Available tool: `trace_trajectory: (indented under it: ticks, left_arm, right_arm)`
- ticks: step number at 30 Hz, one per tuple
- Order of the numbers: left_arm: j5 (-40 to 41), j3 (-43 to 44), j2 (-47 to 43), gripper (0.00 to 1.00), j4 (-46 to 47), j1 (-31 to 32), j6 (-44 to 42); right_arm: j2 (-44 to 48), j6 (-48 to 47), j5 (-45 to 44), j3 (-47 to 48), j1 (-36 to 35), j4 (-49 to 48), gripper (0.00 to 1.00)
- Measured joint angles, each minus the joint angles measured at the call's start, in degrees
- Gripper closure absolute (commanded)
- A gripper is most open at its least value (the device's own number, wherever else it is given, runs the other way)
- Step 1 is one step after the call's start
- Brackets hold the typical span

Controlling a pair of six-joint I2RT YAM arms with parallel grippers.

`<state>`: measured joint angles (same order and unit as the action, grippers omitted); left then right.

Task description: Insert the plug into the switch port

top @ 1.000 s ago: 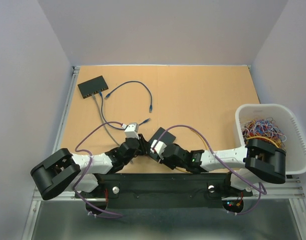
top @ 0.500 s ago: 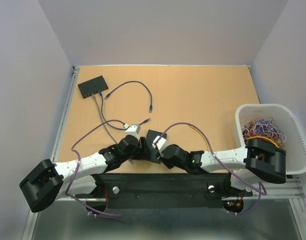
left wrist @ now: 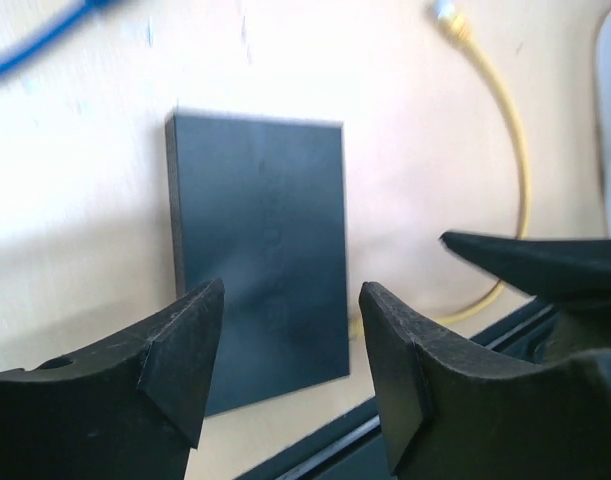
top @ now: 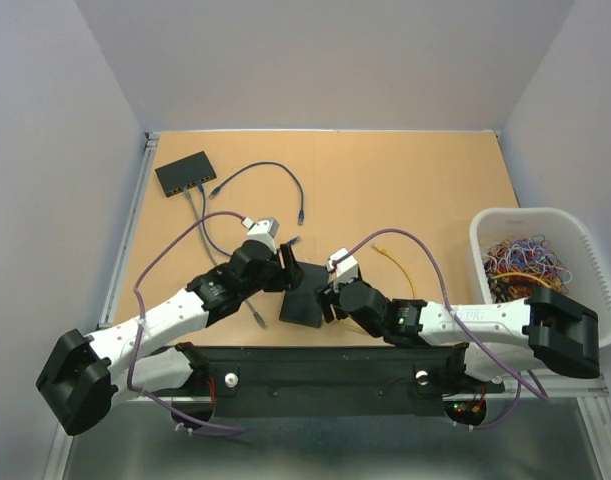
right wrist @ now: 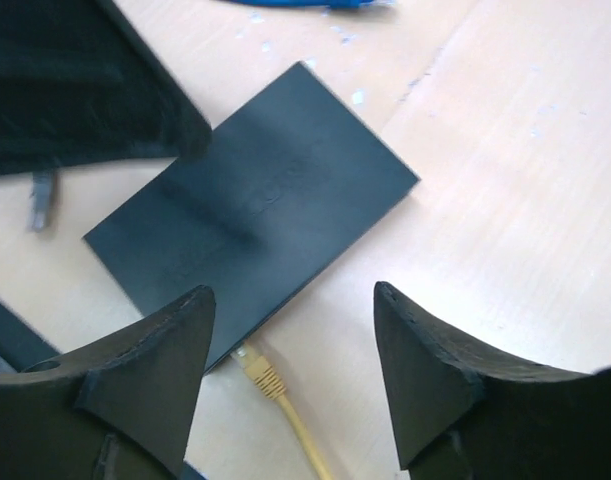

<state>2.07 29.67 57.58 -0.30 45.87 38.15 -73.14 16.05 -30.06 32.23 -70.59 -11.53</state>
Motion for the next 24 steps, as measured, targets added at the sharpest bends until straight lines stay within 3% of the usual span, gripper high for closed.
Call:
trace_trajectory:
  ticks: [6, 13, 19, 24]
  left_arm:
    - [5.7, 9.8, 5.0, 0.33, -0.9, -1.3, -3.7]
    - [14.7, 20.8, 21.1, 0.35, -3.6, -1.4, -9.9]
    - [20.9, 24.7, 33.2, 0.44, -6.8, -1.8, -13.7]
    - [23.3, 26.4, 39.8, 0.44, -7.7, -2.3, -15.8]
  right_arm:
    - [0.4, 6.5, -7.4, 0.0, 0.0, 0.8, 0.25]
    - [4.1, 13.4, -12.0, -3.0, 0.0, 0.7, 0.25]
    - [5.7, 16.1, -12.9, -5.8, 0.0, 0.9, 0.25]
    - [7.1, 17.0, -13.0, -6.9, 0.0, 1.0, 0.25]
